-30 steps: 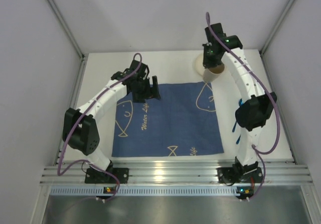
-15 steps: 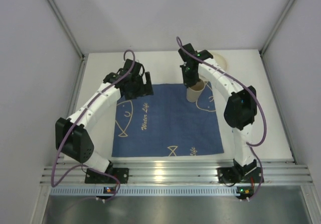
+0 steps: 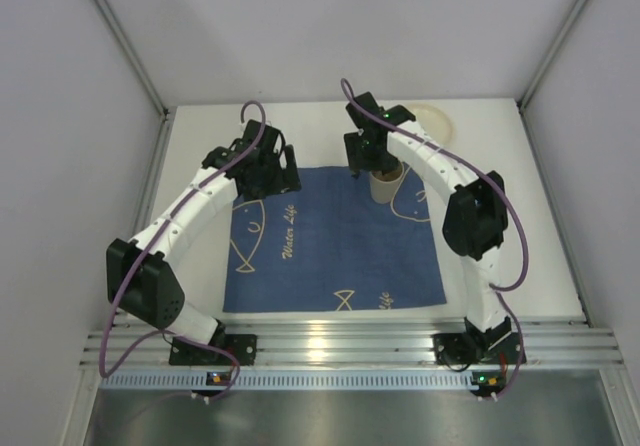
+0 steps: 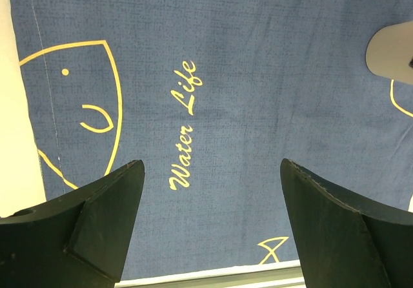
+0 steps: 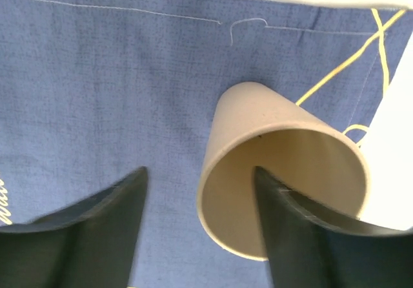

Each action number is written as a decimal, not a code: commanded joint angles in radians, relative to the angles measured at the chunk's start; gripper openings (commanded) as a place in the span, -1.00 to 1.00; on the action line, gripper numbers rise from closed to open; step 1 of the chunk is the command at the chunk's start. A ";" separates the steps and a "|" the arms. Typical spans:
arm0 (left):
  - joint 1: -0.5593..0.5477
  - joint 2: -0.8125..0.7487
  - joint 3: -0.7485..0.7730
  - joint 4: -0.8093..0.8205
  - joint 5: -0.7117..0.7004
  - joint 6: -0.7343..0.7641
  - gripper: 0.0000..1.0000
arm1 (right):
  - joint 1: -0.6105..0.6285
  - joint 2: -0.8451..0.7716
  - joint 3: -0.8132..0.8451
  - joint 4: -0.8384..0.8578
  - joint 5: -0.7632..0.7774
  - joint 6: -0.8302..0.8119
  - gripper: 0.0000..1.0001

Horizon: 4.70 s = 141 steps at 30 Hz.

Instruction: Set the dinner table for one person

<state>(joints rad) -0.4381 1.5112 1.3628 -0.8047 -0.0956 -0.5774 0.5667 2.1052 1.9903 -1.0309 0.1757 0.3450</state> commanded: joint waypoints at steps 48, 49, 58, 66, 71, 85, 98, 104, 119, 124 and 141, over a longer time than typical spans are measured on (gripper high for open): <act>0.016 0.132 0.139 -0.060 -0.058 -0.018 0.80 | -0.643 0.435 0.311 0.296 -0.363 0.338 0.19; 0.016 0.133 0.142 -0.063 -0.061 -0.021 0.80 | -0.643 0.440 0.312 0.293 -0.361 0.336 -0.04; 0.019 0.165 0.163 -0.065 -0.053 -0.032 0.79 | -0.643 0.412 0.332 0.290 -0.340 0.285 -1.00; 0.019 0.213 0.193 -0.048 0.002 -0.015 0.78 | -0.676 0.230 0.369 0.304 -0.308 0.224 -1.00; 0.021 0.225 0.188 -0.028 0.046 0.007 0.78 | -0.689 0.081 0.369 0.301 -0.306 0.209 -1.00; 0.091 0.005 0.145 -0.044 -0.154 -0.029 0.84 | -0.456 -0.388 -0.102 0.351 -0.628 0.175 -1.00; 0.133 -0.255 0.053 -0.021 -0.345 0.010 0.86 | -0.078 -0.438 -0.487 0.204 -0.596 -0.026 -1.00; 0.133 -0.284 0.047 -0.044 -0.328 0.014 0.86 | 0.053 -0.380 -0.538 0.246 -0.499 -0.054 -1.00; 0.133 -0.284 0.047 -0.057 -0.266 0.039 0.84 | 0.142 -0.195 -0.587 0.479 -0.207 -0.014 -1.00; 0.133 -0.282 0.039 -0.056 -0.254 0.034 0.84 | 0.145 -0.198 -0.565 0.437 -0.105 -0.011 -0.79; 0.133 -0.249 -0.014 0.010 -0.211 0.008 0.83 | 0.165 -0.576 -0.367 0.212 0.050 -0.084 0.47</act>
<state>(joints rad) -0.3084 1.2526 1.3651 -0.8482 -0.3214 -0.5560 0.7139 1.6852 1.5509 -0.7750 0.1787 0.2977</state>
